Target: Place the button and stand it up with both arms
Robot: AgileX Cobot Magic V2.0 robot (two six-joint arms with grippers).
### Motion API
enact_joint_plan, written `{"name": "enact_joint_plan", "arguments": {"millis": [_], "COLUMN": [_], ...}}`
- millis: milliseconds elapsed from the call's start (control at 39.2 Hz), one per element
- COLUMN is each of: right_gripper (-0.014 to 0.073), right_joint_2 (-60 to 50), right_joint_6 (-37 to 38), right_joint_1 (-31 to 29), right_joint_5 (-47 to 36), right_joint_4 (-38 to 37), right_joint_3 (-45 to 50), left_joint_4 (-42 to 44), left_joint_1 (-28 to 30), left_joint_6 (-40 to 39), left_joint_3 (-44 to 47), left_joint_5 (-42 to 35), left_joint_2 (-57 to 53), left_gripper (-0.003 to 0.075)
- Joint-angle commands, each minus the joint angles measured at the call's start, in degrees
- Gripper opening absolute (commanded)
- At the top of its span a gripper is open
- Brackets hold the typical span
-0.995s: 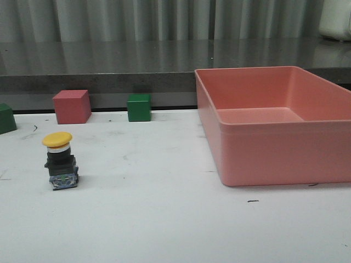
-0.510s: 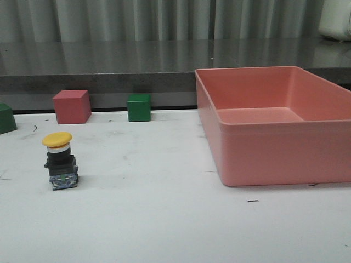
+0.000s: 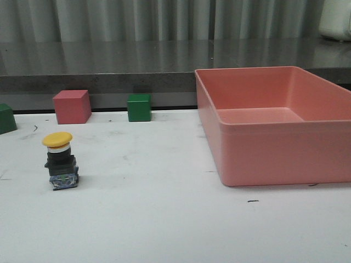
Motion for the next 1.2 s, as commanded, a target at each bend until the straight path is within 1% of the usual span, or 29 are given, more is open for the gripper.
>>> {"name": "enact_joint_plan", "arguments": {"millis": [0, 179, 332, 510, 561, 1174], "right_gripper": [-0.0062, -0.0062, -0.0062, -0.0062, -0.0062, -0.0062], "right_joint_2": [0.45, 0.45, 0.45, 0.45, 0.45, 0.45], "right_joint_6": [-0.35, -0.35, -0.35, -0.35, -0.35, -0.35], "right_joint_1": [-0.38, -0.38, -0.38, -0.38, -0.38, -0.38], "right_joint_5": [-4.46, -4.46, -4.46, -4.46, -4.46, -4.46], "right_joint_4": [-0.88, -0.88, -0.88, -0.88, -0.88, -0.88], "right_joint_3": [-1.54, -1.54, -1.54, -1.54, -1.54, -1.54], "left_joint_4": [-2.26, -2.94, -2.94, -5.13, -5.28, -5.28], "left_joint_1": [3.77, 12.65, 17.69, 21.61, 21.99, 22.11], "left_joint_6": [-0.67, -0.67, -0.67, -0.67, -0.67, -0.67], "left_joint_3": [1.94, 9.92, 16.25, 20.75, 20.72, 20.72], "left_joint_5": [-5.31, -5.31, -5.31, -5.77, -4.56, -4.56], "left_joint_2": [-4.61, -13.63, -20.08, -24.40, -24.16, -24.16], "left_gripper": [-0.0020, -0.0020, -0.0020, -0.0020, -0.0020, -0.0020]}}
